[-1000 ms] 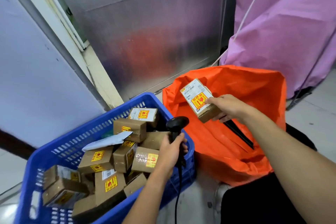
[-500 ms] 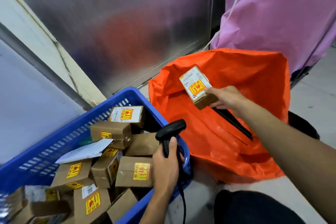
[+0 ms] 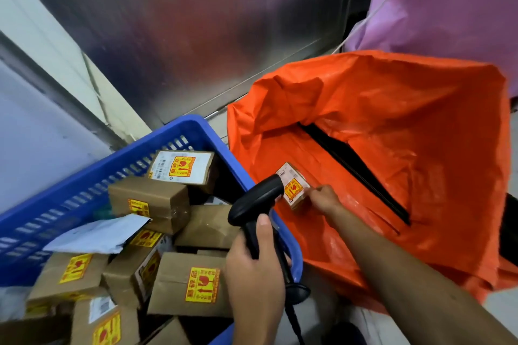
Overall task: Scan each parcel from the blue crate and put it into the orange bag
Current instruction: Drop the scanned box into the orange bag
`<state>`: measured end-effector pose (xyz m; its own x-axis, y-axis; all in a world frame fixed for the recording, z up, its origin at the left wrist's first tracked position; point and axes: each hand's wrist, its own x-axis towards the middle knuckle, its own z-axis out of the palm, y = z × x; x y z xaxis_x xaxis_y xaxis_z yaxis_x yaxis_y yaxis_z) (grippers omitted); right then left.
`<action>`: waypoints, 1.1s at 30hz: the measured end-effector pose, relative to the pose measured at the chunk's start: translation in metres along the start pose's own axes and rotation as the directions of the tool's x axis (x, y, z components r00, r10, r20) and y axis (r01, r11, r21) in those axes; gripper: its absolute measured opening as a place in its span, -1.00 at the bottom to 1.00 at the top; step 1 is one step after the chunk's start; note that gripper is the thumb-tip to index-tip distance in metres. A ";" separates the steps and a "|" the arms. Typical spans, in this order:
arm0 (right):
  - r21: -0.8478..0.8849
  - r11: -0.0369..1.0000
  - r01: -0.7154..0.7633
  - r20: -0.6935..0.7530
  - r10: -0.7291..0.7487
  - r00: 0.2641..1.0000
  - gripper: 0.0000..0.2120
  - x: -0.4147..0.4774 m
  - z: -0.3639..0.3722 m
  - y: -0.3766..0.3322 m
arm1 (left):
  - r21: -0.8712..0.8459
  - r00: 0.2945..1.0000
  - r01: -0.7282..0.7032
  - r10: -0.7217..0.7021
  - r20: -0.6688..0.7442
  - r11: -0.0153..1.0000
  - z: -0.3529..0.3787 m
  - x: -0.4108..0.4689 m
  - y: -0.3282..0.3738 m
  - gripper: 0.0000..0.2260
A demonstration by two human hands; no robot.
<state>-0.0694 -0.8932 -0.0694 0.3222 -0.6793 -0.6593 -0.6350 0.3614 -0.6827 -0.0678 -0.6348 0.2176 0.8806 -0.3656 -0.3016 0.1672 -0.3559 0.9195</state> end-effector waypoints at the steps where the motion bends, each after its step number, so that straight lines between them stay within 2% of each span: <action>1: -0.001 1.000 -0.005 0.003 0.005 1.000 -0.34 0.010 0.007 -0.003 | -0.002 1.000 -0.001 0.001 0.006 1.000 0.000 0.000 -0.001 -0.63; 4: 0.023 1.000 0.017 -0.005 -0.017 1.000 -0.59 0.006 0.018 -0.032 | -0.007 1.000 -0.012 0.012 -0.001 1.000 0.000 -0.001 0.000 -0.66; 5: 0.026 0.999 0.032 -0.003 -0.032 0.999 -0.59 0.004 0.020 -0.040 | -0.019 1.000 -0.020 0.020 -0.005 1.000 0.000 -0.001 0.000 -0.67; 8: -0.073 0.997 0.001 -0.051 -0.005 0.999 -0.33 0.002 0.014 -0.040 | -0.008 1.000 -0.027 0.027 -0.007 1.000 0.001 -0.002 0.003 -0.67; 11: -0.105 0.994 -0.032 -0.098 0.022 0.995 -0.27 -0.027 0.001 -0.045 | 0.020 0.999 -0.024 0.024 -0.034 1.000 0.000 -0.002 0.002 -0.67; 12: -0.089 0.996 -0.016 -0.085 0.008 0.996 -0.34 -0.049 -0.005 -0.056 | 0.034 0.999 -0.022 0.023 -0.036 0.999 0.000 -0.002 0.002 -0.67; 15: -0.119 0.993 0.008 -0.021 -0.011 1.000 -0.78 -0.088 -0.014 -0.076 | 0.053 0.999 -0.018 0.020 -0.032 0.998 0.000 -0.001 0.000 -0.62; 20: -0.233 0.972 0.035 0.109 -0.009 0.994 -0.84 -0.116 -0.036 -0.092 | 0.066 0.999 -0.017 0.020 -0.045 0.998 -0.005 -0.007 0.009 -0.63; 24: -0.364 0.926 0.097 0.194 -0.026 0.981 -0.84 -0.147 -0.049 -0.120 | 0.086 1.000 -0.022 0.020 0.019 0.996 -0.014 -0.012 0.014 -0.57; 26: -0.404 0.897 0.182 0.221 -0.097 0.970 -0.85 -0.171 -0.052 -0.138 | 0.104 0.998 -0.041 0.036 0.051 0.994 -0.021 -0.012 0.010 -0.51; 28: -0.433 0.858 0.277 0.248 -0.182 0.951 -0.85 -0.198 -0.054 -0.156 | 0.170 0.995 -0.080 0.068 0.073 0.982 -0.031 -0.014 0.009 -0.53; 30: -0.477 0.802 0.359 0.276 -0.251 0.928 -0.83 -0.229 -0.055 -0.172 | 0.240 0.990 -0.119 0.096 0.104 0.963 -0.045 -0.022 0.013 -0.62; 33: -0.593 0.650 0.476 0.314 -0.358 0.879 -0.78 -0.271 -0.052 -0.196 | 0.293 0.988 -0.133 0.101 0.121 0.947 -0.077 -0.037 0.019 -0.66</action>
<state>-0.0683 -0.8132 0.2590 0.7309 -0.5262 -0.4345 -0.6754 -0.4669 -0.5708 -0.0628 -0.5621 0.2656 0.8329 -0.5009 -0.2354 -0.0885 -0.5403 0.8368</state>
